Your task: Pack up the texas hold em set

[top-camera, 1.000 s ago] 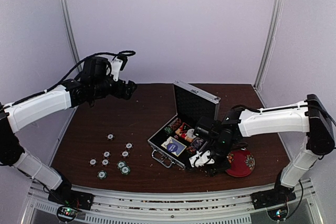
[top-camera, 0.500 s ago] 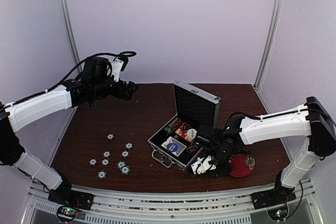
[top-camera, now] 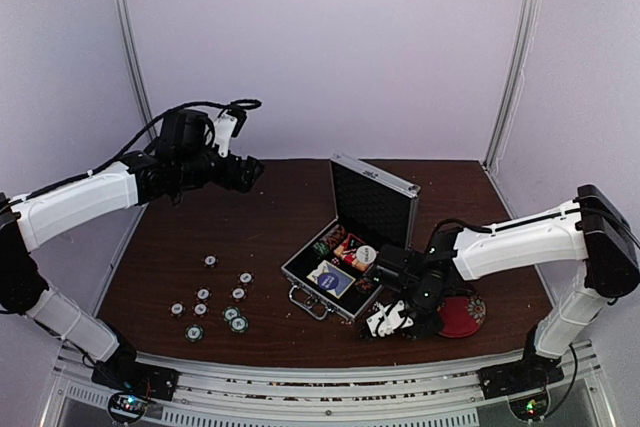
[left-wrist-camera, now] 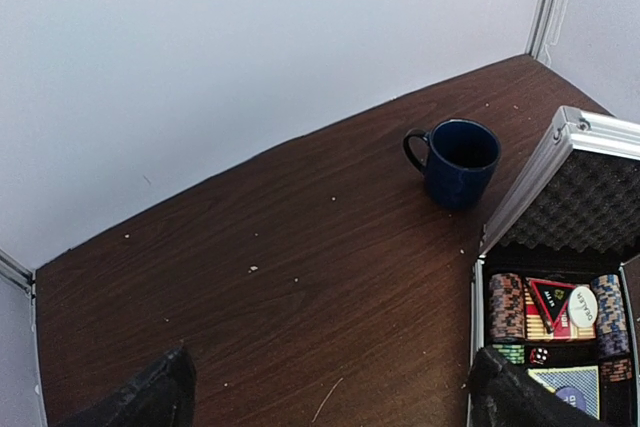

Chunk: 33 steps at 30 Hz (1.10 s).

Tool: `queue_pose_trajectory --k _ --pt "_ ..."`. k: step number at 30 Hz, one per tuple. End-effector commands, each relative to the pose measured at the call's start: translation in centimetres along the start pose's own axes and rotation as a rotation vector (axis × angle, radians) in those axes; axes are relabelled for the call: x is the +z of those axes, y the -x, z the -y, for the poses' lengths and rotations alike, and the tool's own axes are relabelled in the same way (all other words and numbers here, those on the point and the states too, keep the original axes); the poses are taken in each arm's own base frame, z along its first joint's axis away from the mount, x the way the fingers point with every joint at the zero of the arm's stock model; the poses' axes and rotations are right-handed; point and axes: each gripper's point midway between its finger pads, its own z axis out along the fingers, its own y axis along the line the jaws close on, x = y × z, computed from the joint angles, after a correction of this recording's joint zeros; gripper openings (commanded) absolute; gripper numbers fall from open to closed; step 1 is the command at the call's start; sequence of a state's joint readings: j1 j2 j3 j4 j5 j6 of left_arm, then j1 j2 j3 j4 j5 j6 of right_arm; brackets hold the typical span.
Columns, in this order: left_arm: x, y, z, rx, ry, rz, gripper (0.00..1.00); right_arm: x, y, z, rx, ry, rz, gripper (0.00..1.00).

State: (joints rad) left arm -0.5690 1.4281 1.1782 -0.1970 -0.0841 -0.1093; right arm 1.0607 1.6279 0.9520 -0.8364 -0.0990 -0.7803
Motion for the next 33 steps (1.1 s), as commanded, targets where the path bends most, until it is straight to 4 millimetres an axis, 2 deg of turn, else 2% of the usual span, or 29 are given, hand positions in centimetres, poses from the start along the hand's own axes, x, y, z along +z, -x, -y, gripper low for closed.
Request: queue_pose_trajectory --k 1,8,13,18,26,30,33 --pt "0.3 0.6 0.0 0.011 -0.011 0.019 0.97 0.6 -0.2 0.0 -0.008 -0.008 -0.022 0.27" --pt "0.4 0.5 0.2 0.011 -0.021 0.016 0.97 0.8 -0.1 0.2 0.008 -0.015 -0.023 0.19" --pt "0.4 0.5 0.3 0.011 -0.028 0.013 0.97 0.9 0.1 0.3 0.009 -0.016 -0.017 0.18" --pt "0.4 0.5 0.3 0.011 -0.030 0.012 0.96 0.9 0.4 0.5 0.011 -0.019 -0.005 0.24" --pt "0.5 0.4 0.4 0.012 -0.035 0.007 0.96 0.8 0.7 0.4 0.042 -0.002 0.002 0.15" --pt "0.4 0.5 0.3 0.012 -0.028 0.010 0.96 -0.8 1.9 1.1 0.054 0.000 0.043 0.13" --pt "0.2 0.7 0.1 0.011 -0.021 0.015 0.96 -3.5 3.9 3.3 0.087 -0.024 0.127 0.13"
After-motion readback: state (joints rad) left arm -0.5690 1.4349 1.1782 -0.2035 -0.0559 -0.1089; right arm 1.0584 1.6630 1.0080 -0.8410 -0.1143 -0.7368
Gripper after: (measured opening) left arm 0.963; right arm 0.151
